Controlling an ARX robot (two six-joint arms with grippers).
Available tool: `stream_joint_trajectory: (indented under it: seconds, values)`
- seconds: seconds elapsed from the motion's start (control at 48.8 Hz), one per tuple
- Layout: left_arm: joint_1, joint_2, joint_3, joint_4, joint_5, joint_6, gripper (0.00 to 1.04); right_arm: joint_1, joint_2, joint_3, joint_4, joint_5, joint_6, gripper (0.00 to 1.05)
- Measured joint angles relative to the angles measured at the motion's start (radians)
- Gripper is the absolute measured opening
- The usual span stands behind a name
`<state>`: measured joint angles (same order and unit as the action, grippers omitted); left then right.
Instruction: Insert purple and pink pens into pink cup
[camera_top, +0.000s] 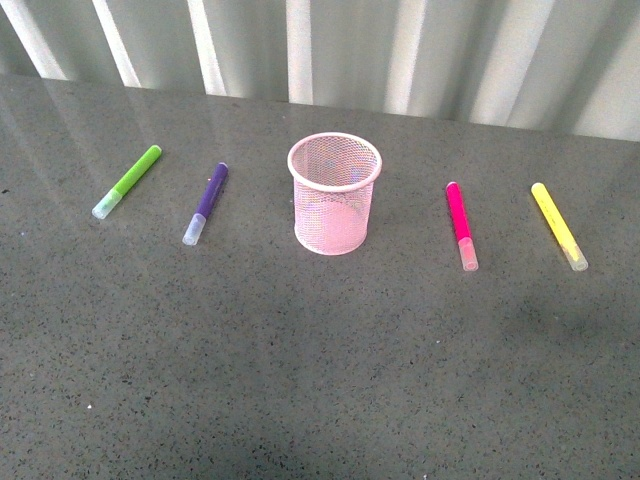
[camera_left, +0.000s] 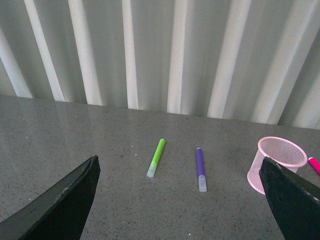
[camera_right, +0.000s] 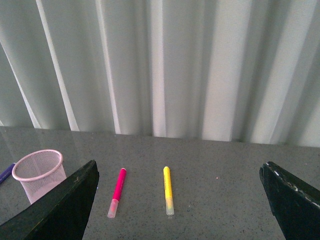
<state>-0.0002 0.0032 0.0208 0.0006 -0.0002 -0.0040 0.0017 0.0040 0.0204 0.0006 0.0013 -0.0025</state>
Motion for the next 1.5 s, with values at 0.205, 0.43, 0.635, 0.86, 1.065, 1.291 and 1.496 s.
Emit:
stream_joint_trajectory:
  seconds: [0.205, 0.43, 0.635, 0.86, 1.065, 1.291, 1.496]
  values:
    - [0.0, 0.0, 0.0, 0.0, 0.0, 0.0, 0.98, 0.0, 0.0, 0.0, 0.0, 0.0, 0.0, 0.98]
    - [0.0, 0.0, 0.0, 0.0, 0.0, 0.0, 0.98, 0.0, 0.0, 0.0, 0.0, 0.0, 0.0, 0.98]
    - [0.0, 0.0, 0.0, 0.0, 0.0, 0.0, 0.98, 0.0, 0.0, 0.0, 0.0, 0.0, 0.0, 0.98]
    - [0.0, 0.0, 0.0, 0.0, 0.0, 0.0, 0.98, 0.0, 0.0, 0.0, 0.0, 0.0, 0.0, 0.98]
    - [0.0, 0.0, 0.0, 0.0, 0.0, 0.0, 0.98, 0.0, 0.0, 0.0, 0.0, 0.0, 0.0, 0.98]
    - [0.0, 0.0, 0.0, 0.0, 0.0, 0.0, 0.98, 0.0, 0.0, 0.0, 0.0, 0.0, 0.0, 0.98]
    - [0.0, 0.0, 0.0, 0.0, 0.0, 0.0, 0.98, 0.0, 0.0, 0.0, 0.0, 0.0, 0.0, 0.98]
